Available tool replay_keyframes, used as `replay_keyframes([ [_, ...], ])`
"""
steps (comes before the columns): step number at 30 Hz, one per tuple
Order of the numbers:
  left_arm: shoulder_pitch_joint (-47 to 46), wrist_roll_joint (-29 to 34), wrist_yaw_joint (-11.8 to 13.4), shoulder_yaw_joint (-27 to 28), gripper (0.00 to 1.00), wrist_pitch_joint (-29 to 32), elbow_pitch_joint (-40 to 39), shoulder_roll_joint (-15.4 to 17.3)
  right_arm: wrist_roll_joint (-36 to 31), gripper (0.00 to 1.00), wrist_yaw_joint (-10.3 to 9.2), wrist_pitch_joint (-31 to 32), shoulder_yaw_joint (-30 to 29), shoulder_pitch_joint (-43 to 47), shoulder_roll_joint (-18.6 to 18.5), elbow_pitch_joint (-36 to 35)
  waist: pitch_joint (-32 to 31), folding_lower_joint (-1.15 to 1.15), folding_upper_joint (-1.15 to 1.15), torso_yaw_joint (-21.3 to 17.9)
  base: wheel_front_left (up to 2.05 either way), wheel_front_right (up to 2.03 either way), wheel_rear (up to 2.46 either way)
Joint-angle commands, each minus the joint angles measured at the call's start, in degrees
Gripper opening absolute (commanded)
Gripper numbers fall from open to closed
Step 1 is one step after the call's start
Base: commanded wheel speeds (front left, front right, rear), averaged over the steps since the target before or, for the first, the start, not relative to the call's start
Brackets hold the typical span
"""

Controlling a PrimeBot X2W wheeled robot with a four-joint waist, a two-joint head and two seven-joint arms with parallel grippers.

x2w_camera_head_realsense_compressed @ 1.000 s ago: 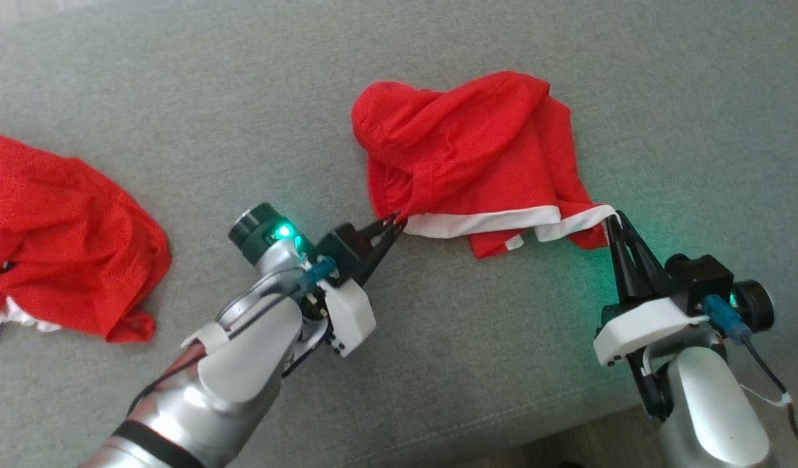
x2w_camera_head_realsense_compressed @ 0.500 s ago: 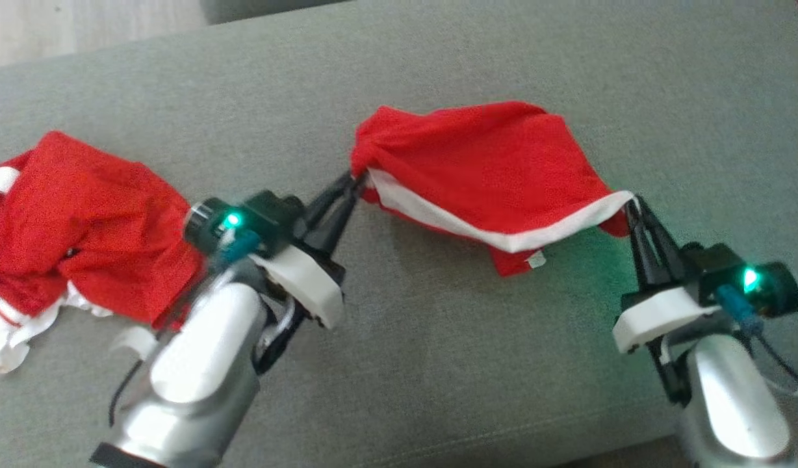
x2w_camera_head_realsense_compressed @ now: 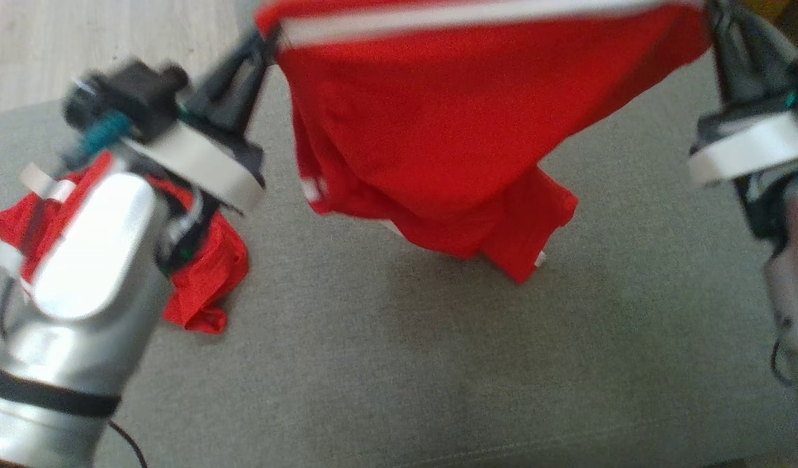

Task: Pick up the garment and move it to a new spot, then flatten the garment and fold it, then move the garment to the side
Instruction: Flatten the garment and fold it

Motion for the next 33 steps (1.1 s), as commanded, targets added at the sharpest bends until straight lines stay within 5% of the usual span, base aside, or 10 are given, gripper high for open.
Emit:
replay_keyframes([
  [1,-4.52,-0.70,0.09,3.49,0.00,0.21,-2.30,3.10,0.81,0.00,-0.05,0.04,0.73,-3.47,-1.27,-2.42,-1.08,0.00,0.00,0.60,0.00,0.00,0.00],
  [11,-0.17,-7.23,1.14,6.57,0.00,6.03,-10.06,5.47,4.15,0.00,-0.05,6.05,0.15,0.83,-1.82,-9.66,-4.40,0.00,0.00,1.91,0.00,0.00,0.00],
  [21,10.46,-11.11,2.85,6.98,0.00,15.68,-24.16,12.71,6.52,0.00,-0.05,15.29,-3.93,11.77,-4.83,-22.07,-1.50,0.00,0.00,1.48,0.00,0.00,0.00],
  [27,3.48,-11.06,2.04,6.89,0.00,18.61,-24.19,13.56,7.23,0.00,-0.05,18.30,-2.25,4.12,-6.17,-21.26,5.22,0.00,0.00,0.85,0.00,0.00,0.00],
  [33,-13.07,-9.82,0.47,5.44,0.00,18.42,-13.64,13.28,8.95,0.00,-0.05,16.73,3.32,-14.37,-6.89,-8.20,14.01,0.00,0.00,-0.15,0.00,0.00,0.00],
])
